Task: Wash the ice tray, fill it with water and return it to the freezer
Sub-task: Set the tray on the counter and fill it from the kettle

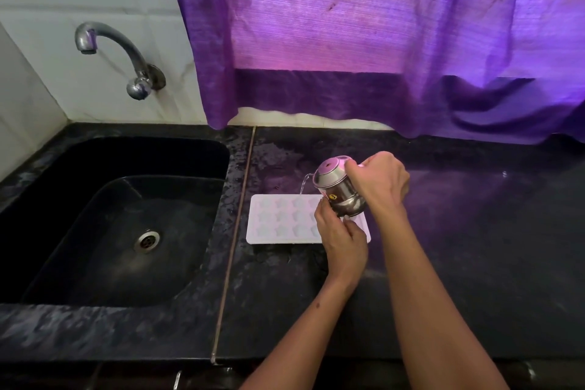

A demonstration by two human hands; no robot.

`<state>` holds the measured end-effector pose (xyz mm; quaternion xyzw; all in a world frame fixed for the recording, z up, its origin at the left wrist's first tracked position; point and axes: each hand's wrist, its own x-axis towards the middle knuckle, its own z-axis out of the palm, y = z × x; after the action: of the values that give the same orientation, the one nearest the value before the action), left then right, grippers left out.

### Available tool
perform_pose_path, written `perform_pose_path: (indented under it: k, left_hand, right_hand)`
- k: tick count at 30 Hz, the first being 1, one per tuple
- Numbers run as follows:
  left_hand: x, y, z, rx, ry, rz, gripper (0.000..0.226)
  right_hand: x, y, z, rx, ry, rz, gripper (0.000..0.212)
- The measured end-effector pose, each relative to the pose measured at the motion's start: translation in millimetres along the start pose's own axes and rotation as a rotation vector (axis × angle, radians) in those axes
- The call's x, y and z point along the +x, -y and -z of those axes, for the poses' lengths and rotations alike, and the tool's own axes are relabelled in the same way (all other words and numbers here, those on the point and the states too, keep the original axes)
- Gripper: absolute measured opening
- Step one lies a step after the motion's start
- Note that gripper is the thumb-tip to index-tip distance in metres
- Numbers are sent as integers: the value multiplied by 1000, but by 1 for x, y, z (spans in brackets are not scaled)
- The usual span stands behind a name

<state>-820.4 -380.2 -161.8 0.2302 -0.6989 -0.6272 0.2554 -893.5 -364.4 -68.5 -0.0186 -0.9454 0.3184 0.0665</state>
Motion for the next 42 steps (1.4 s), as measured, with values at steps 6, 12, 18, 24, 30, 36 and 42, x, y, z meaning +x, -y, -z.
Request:
perform_pose_path:
  k: [6,12,18,24,30,36,42]
  left_hand:
    - [2,1,1,-7,11,21,60]
    - [3,4,2,-10,24,32,58]
    - [3,4,3,9,2,-1,59]
    - [3,2,4,8,-62,-63,61]
    - [7,1,8,-3,-90,-54,66]
    - [8,5,13,-27,-80,-40,65]
    - [9,4,15,-31,-83,-32,65]
  right_hand:
    - [2,-1,-6,-5,-8,-7,34]
    - [3,-2,-10,-16,-12,-2,34]
    - [3,-7,-9,46,-20,-25,39]
    - [4,-4,-4,138,-8,-38,44]
    - [-1,11,-5,123,-7,-17,39]
    - [-5,20,-11,48,-6,2,35]
    - [-7,22,-14,0,-18,23,37]
